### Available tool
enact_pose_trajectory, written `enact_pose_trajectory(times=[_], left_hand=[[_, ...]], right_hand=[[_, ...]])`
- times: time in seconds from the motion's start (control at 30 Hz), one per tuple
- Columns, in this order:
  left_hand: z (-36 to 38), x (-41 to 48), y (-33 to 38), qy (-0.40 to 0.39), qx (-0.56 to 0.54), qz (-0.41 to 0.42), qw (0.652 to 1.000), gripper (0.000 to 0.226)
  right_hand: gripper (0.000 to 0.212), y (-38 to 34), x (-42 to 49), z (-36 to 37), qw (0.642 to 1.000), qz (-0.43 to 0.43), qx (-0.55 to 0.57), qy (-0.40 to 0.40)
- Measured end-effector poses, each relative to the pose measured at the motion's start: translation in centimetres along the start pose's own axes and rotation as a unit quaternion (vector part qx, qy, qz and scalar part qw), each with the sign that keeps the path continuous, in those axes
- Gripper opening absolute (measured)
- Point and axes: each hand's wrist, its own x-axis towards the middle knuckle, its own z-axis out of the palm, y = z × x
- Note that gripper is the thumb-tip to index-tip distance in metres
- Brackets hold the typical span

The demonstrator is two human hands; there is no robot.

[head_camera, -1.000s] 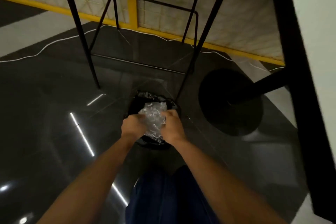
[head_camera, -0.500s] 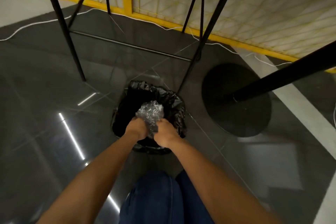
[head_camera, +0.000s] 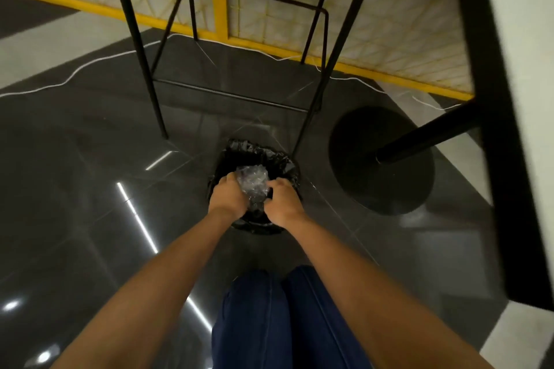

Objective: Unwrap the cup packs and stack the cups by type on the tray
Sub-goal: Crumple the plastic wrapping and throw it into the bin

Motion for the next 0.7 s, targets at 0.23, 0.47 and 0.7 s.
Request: enact_pose_trajectory(times=[0.23, 0.47, 0.7], left_hand=[[-9.0, -9.6, 6.2, 0.033, -0.004, 0.055, 0.998, 0.052], [-16.8, -17.0, 12.5, 0.077, -0.043, 0.111, 0.990, 0.042], [-22.3, -20.8, 19.9, 0.118, -0.035, 0.166, 0.978, 0.039]], right_hand=[[0.051, -5.5, -9.8, -7.1, 0.999, -0.019, 0.035, 0.017], [0.051, -10.3, -17.5, -15.7, 0.996, -0.053, 0.052, 0.051], [0.048, -12.6, -21.6, -24.1, 0.987, -0.087, 0.053, 0.123]])
